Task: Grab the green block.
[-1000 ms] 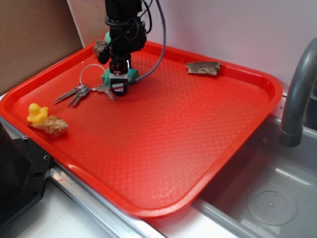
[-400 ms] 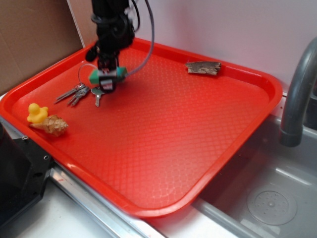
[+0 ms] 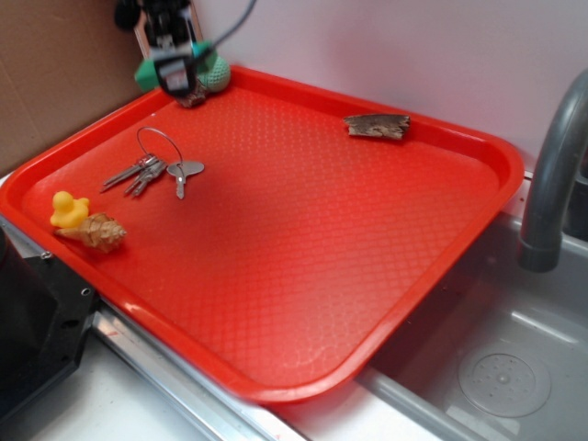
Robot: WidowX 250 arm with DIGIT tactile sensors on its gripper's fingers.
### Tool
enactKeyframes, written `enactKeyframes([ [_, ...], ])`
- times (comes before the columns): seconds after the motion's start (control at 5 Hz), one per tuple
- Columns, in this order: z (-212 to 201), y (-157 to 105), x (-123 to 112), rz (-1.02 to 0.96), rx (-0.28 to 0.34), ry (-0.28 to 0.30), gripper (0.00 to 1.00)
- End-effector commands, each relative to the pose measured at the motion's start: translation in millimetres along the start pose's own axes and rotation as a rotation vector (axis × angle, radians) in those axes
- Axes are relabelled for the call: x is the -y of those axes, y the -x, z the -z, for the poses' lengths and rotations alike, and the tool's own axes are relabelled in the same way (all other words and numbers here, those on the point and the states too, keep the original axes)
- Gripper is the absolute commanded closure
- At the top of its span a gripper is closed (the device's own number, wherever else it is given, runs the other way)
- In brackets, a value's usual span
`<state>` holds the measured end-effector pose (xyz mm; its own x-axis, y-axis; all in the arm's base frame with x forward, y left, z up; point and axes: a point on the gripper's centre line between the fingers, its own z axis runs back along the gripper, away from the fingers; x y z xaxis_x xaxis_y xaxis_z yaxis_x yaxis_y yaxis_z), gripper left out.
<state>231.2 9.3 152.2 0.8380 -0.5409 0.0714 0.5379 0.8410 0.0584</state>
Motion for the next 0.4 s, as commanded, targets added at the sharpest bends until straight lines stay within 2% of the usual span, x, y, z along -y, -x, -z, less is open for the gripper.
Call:
enactKeyframes([
  [0.0,-57.0,-35.0,45.5,-0.255,-0.078,-0.028,1.0],
  [0.2,-65.8,-28.8,56.9,-0.425,-0.116,-0.061,1.0],
])
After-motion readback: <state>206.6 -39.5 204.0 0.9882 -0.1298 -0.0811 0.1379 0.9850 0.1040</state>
